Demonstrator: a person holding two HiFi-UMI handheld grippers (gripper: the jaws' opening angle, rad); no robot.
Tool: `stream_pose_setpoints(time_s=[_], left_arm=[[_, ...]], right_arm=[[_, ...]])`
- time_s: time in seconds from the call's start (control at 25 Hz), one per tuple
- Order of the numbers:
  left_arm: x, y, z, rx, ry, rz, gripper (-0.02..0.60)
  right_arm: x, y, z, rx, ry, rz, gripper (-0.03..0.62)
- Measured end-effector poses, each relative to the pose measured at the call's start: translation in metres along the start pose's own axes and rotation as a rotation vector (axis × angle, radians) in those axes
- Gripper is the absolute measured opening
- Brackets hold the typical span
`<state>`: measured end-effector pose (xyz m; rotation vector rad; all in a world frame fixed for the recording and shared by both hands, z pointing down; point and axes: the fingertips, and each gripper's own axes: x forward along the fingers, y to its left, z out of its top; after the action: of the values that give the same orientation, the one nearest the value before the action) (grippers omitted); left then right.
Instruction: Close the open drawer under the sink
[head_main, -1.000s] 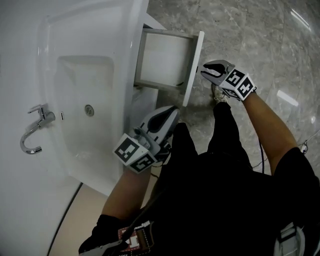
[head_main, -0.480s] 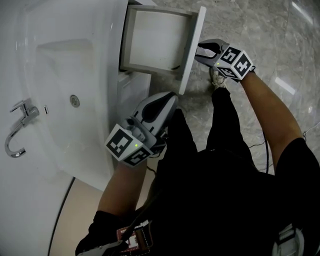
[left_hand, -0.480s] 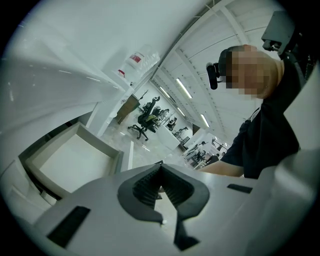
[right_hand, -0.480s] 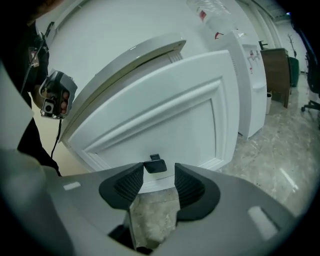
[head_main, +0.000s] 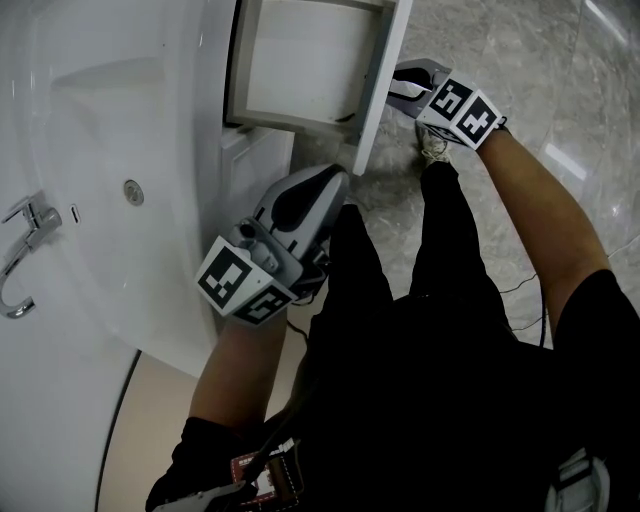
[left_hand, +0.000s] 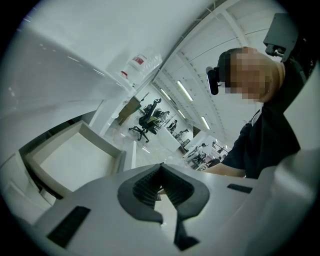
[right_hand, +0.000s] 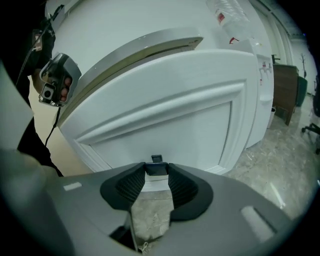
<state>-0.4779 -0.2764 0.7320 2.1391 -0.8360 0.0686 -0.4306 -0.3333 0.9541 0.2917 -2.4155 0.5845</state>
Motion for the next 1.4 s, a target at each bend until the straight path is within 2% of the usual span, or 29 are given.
stream_pose_setpoints(time_s=[0.44, 0.68, 0.88, 1.16, 1.4], left_arm=[[-0.007, -0.005, -0.007, -0.003, -0.008, 0.004, 0.0], [-0.008, -0.009, -0.016, -0.004, -0.01, 0.005, 0.0], [-0.01, -0.014, -0.016, -0.007, -0.019, 0.001, 0.0], [-0.025, 0.007, -0.003, -0.06, -0.058, -0.003, 0.0], [-0.031, 0.01, -0.007, -0.061, -0.057, 0.003, 0.0]], right_arm=[[0.002, 0.0, -0.001, -0.109, 0.04, -0.076, 0.14], [0.002, 0.0, 0.003, -0.135, 0.037, -0.113, 0.139], [0.001, 0.0, 0.007, -0.152, 0.044, -0.125, 0.138], [0.034, 0.001, 0.028, -0.159, 0.047, -0.11, 0.138], [0.041, 0.001, 0.035, -0.169, 0.047, -0.107, 0.138]])
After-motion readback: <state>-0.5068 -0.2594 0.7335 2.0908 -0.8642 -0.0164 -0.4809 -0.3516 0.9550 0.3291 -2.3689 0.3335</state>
